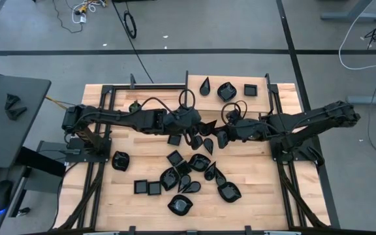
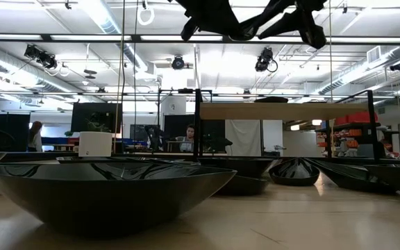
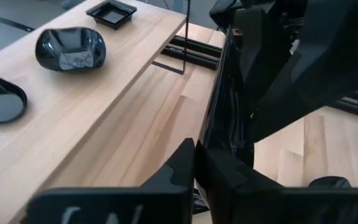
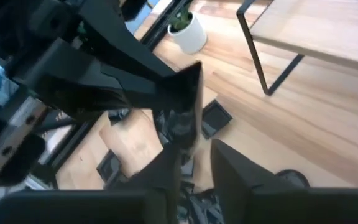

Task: Pick & Place Mini shaped plates
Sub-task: Stack the drop-shaped plate on top of the drop-shaped plate on the shelf

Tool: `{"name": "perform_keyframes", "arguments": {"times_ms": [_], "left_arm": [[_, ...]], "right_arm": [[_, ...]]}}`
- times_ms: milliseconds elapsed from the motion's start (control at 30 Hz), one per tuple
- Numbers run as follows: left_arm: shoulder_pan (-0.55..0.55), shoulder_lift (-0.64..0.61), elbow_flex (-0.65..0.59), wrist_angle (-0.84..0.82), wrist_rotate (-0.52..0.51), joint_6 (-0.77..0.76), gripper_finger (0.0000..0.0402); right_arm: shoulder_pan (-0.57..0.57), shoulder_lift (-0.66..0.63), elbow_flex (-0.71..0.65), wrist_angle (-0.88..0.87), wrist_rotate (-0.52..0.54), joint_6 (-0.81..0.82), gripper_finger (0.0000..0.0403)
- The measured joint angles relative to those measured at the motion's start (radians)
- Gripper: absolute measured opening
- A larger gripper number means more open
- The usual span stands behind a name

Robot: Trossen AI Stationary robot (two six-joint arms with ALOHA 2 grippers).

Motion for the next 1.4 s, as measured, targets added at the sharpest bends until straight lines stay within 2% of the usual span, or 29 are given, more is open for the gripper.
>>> {"name": "perform_keyframes", "arguments": {"times_ms": [200, 467, 567, 700, 933, 1133, 1400], "left_arm": [[0.000, 0.000, 0.000, -0.002, 0.000, -0.005, 0.0020], [0.026, 0.000, 0.047, -0.064, -0.007, -0.080, 0.0019], [0.074, 0.000, 0.098, -0.135, 0.000, -0.128, 0.0016], [0.169, 0.000, 0.149, -0.133, 0.044, -0.155, 0.0013], [0.327, 0.144, 0.237, -0.098, 0.148, -0.169, 0.0013], [0.397, 0.292, 0.347, -0.100, 0.183, -0.169, 0.0018], [0.453, 0.329, 0.373, -0.139, 0.146, -0.181, 0.0020]], "right_arm": [[0.000, 0.000, 0.000, -0.008, -0.079, -0.025, 0.0146], [0.013, -0.056, 0.000, -0.218, -0.099, 0.040, 0.0155], [0.038, -0.079, 0.000, -0.294, -0.071, 0.086, 0.0155], [0.091, -0.085, 0.000, -0.321, 0.002, 0.135, 0.0150], [0.144, -0.085, 0.000, -0.319, 0.115, 0.200, 0.0136], [0.159, -0.085, 0.000, -0.302, 0.122, 0.220, 0.0124], [0.171, -0.085, 0.000, -0.284, 0.131, 0.236, 0.0114]]}}
